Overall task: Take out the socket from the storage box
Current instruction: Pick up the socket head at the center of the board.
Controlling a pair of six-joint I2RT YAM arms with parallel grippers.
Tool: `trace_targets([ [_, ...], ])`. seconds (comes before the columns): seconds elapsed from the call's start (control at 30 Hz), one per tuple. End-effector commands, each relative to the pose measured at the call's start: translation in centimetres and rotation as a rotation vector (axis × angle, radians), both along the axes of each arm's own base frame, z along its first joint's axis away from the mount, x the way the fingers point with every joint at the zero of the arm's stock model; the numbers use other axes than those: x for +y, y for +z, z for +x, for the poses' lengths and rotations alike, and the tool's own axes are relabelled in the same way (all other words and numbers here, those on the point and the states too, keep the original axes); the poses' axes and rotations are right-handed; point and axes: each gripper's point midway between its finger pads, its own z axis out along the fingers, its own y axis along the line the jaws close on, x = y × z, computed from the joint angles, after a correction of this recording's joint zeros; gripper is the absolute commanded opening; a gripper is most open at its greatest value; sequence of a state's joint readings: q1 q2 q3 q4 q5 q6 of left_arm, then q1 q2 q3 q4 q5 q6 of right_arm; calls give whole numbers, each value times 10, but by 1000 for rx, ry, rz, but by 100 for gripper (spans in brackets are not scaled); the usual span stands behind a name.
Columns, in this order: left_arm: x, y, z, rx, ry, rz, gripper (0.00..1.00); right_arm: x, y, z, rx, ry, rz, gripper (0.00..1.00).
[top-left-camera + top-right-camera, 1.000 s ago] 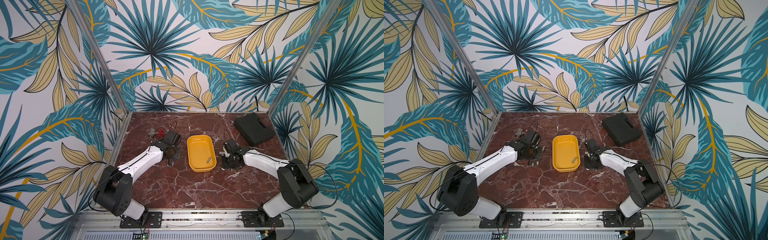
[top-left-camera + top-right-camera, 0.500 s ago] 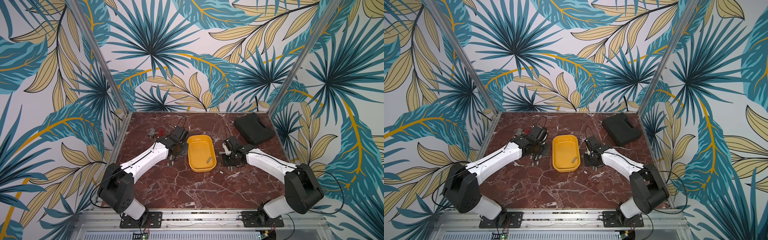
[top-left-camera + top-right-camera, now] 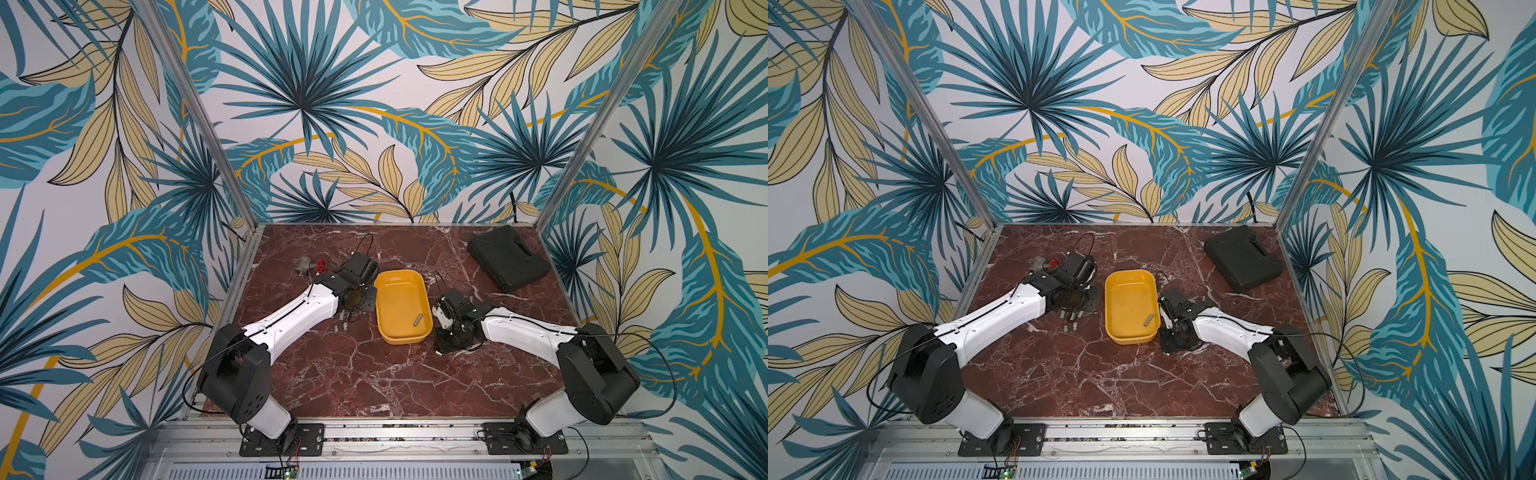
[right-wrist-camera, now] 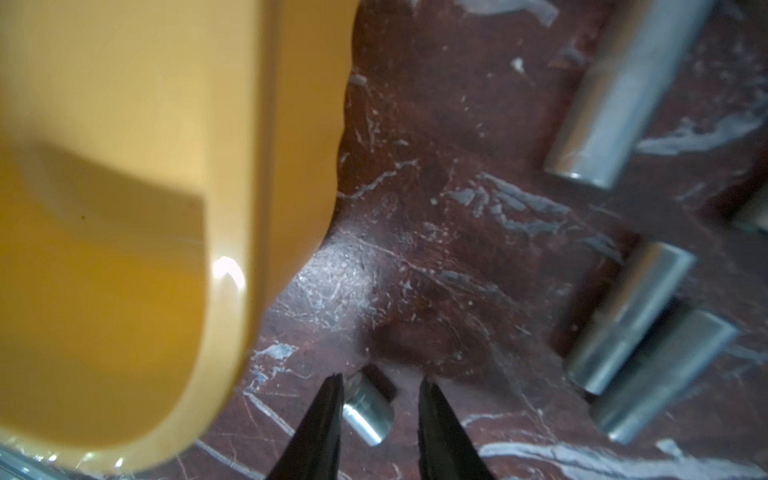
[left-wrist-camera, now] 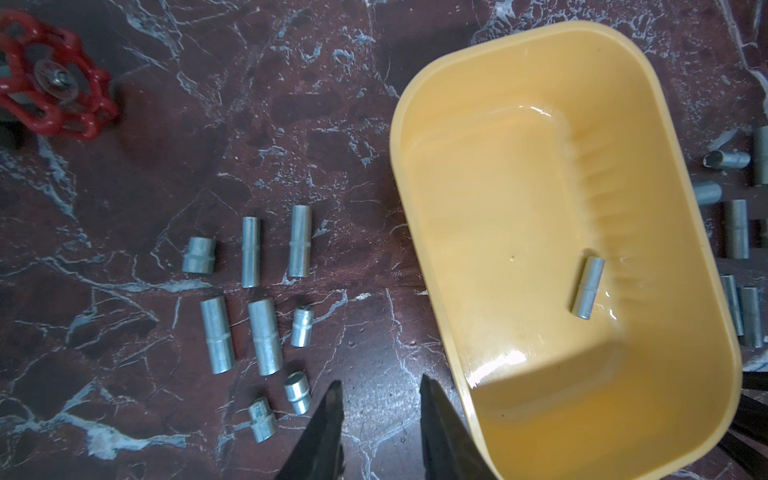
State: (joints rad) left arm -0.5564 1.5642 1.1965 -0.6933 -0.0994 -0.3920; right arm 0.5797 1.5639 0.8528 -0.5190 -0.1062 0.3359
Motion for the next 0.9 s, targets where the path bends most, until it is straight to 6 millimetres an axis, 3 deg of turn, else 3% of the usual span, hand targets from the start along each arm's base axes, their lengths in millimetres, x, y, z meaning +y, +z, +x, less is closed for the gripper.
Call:
trace_targets([
  [0.0,-1,22,7,-49,5,-13,35,1,-13,-11,38,12,0,32],
  [0.33,0,22,7,-50,10,-11,35,-9,-14,-28,63,14,-18,28],
  [0.67,-2,20,9,-46,6,-13,35,-14,25,-20,-46,0,-2,35],
  [0.87,-2,20,8,-45,7,-14,35,-11,16,-34,9,46,15,36],
])
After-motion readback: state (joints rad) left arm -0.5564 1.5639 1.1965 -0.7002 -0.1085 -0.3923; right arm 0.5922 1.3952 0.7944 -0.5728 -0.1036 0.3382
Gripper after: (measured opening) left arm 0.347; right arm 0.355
